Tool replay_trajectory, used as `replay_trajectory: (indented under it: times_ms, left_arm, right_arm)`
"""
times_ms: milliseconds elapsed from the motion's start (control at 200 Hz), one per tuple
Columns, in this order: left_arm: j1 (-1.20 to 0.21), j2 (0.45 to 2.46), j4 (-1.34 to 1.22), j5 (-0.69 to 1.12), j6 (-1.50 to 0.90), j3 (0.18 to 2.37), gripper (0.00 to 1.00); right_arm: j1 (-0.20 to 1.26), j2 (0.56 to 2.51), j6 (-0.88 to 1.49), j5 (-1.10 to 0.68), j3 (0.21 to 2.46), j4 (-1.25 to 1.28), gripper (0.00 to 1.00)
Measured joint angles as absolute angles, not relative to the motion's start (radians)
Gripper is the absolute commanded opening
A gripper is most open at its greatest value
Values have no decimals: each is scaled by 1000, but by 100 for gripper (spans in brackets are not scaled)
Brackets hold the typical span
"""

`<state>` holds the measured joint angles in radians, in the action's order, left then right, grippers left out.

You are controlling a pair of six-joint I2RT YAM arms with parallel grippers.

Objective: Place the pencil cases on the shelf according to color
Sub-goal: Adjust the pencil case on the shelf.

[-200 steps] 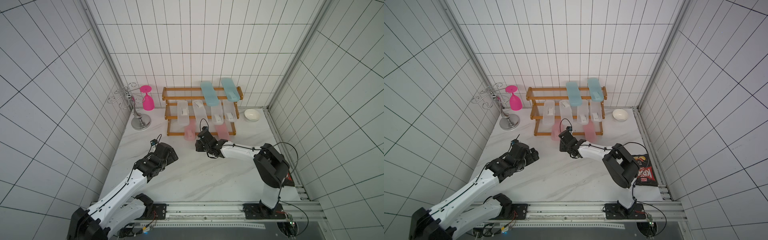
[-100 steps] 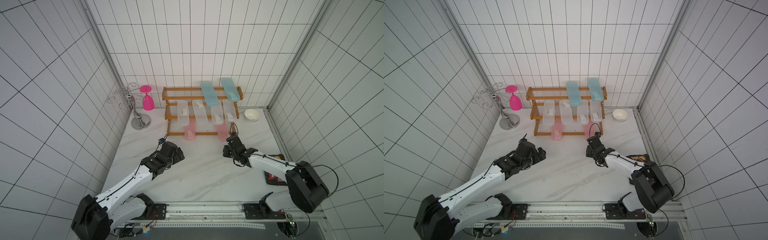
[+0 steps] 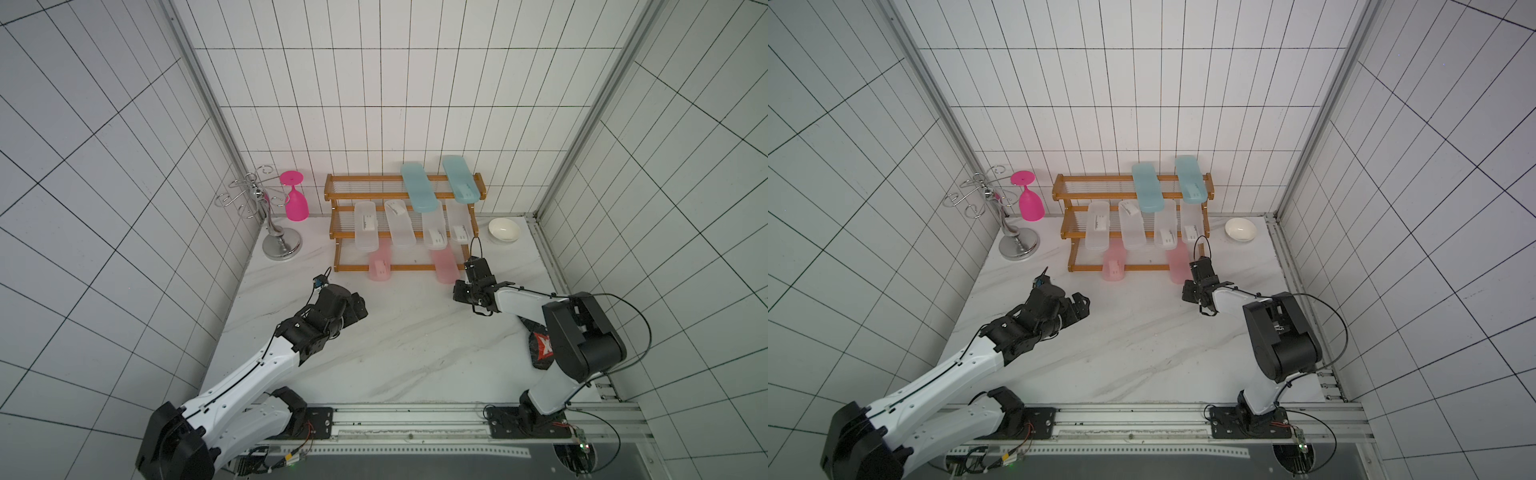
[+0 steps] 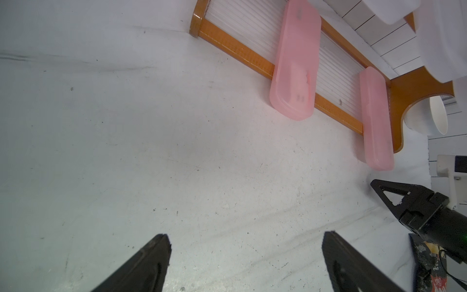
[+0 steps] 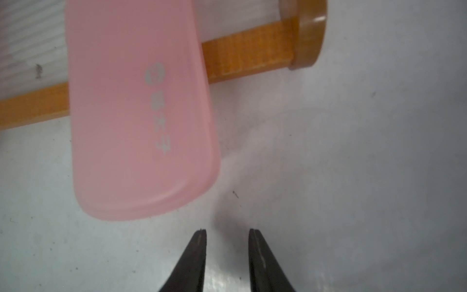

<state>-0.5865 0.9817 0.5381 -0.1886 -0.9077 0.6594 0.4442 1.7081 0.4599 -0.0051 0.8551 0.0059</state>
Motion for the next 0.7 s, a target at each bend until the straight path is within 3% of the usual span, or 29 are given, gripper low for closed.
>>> replay_trajectory:
  times_ms: [445,500,630,700]
  left_arm:
    - [-587,981,555,-226,-908,642,98]
    - [-587,969,563,-241,-908,641,98]
    - [-587,904,564,-292,-896,641,98]
    - [-587,865,562,-334,-875,643,98]
  right_arm:
    - [445,1848,521,-66,965,126,37]
    - [445,1844,529,-67,964,126,44]
    - [445,1789,537,-54,935,106,73]
    - [445,1726,533,-31,905,75,80]
